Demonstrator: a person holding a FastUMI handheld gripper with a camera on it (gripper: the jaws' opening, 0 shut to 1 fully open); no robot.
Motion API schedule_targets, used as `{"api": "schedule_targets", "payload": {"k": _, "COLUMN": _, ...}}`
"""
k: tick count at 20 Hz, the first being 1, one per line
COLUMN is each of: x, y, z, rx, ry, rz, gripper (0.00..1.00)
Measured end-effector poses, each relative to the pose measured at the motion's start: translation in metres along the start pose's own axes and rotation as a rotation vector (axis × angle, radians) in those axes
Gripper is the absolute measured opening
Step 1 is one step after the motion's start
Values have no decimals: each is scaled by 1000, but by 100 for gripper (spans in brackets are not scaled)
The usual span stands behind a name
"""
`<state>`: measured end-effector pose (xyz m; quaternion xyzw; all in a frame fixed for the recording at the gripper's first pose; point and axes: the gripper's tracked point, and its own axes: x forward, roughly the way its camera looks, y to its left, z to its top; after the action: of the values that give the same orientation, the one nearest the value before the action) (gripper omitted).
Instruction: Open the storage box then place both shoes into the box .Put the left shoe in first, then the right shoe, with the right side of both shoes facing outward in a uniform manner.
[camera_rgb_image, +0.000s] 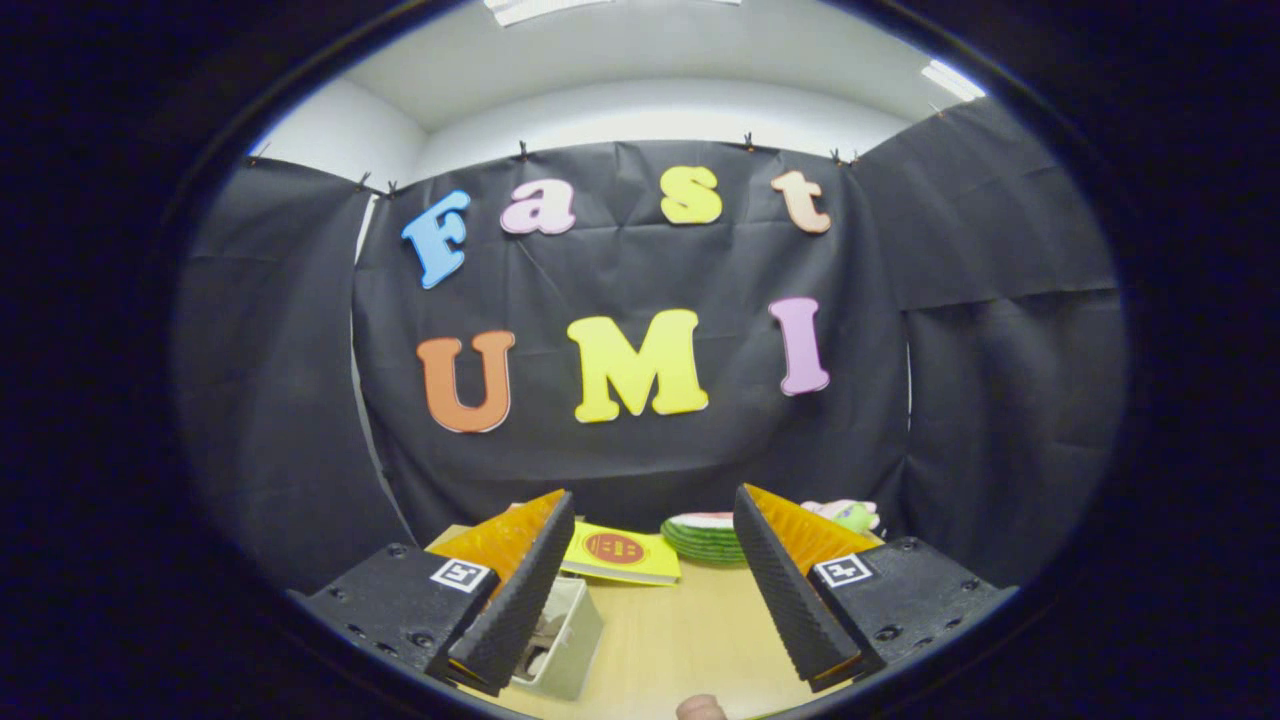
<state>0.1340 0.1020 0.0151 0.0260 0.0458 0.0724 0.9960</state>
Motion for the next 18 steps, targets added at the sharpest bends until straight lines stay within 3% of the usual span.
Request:
{"api": "schedule_targets", "payload": {"k": 9, "x": -49, "y": -5, "z": -1, "rx": -53, "ry": -24, "rz": -16, "gripper": 100}}
{"api": "schedule_targets", "payload": {"k": 18, "x": -111, "y": -53, "z": 15, "rx": 45, "ry": -159, "rz": -59, "gripper": 100}}
